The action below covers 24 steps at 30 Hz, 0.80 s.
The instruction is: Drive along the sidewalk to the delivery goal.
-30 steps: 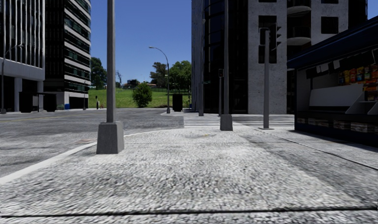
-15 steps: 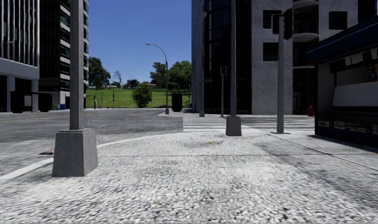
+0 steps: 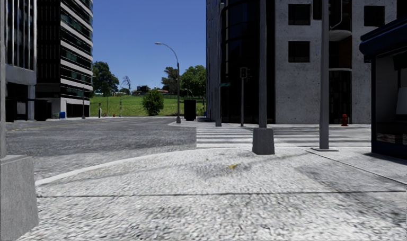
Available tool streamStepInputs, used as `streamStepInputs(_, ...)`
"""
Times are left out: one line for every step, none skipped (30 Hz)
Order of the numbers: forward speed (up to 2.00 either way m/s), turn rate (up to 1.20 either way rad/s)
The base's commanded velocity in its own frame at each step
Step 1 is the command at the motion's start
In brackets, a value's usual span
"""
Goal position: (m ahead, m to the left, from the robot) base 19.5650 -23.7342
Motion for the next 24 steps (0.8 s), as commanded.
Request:
streamStepInputs(2.0, 0.0)
streamStepInputs(2.0, 0.0)
streamStepInputs(2.0, 0.0)
streamStepInputs(2.0, 0.0)
streamStepInputs(2.0, 0.0)
streamStepInputs(2.0, 0.0)
streamStepInputs(2.0, -0.03)
streamStepInputs(2.0, -0.03)
streamStepInputs(2.0, -0.06)
streamStepInputs(2.0, -0.07)
streamStepInputs(2.0, -0.07)
streamStepInputs(2.0, -0.07)
streamStepInputs(2.0, -0.07)
streamStepInputs(2.0, -0.07)
streamStepInputs(2.0, -0.09)
streamStepInputs(2.0, -0.09)
streamStepInputs(2.0, -0.1)
streamStepInputs(2.0, -0.1)
streamStepInputs(2.0, -0.1)
streamStepInputs(2.0, -0.12)
streamStepInputs(2.0, -0.14)
streamStepInputs(2.0, -0.21)
streamStepInputs(2.0, -0.21)
streamStepInputs(2.0, -0.24)
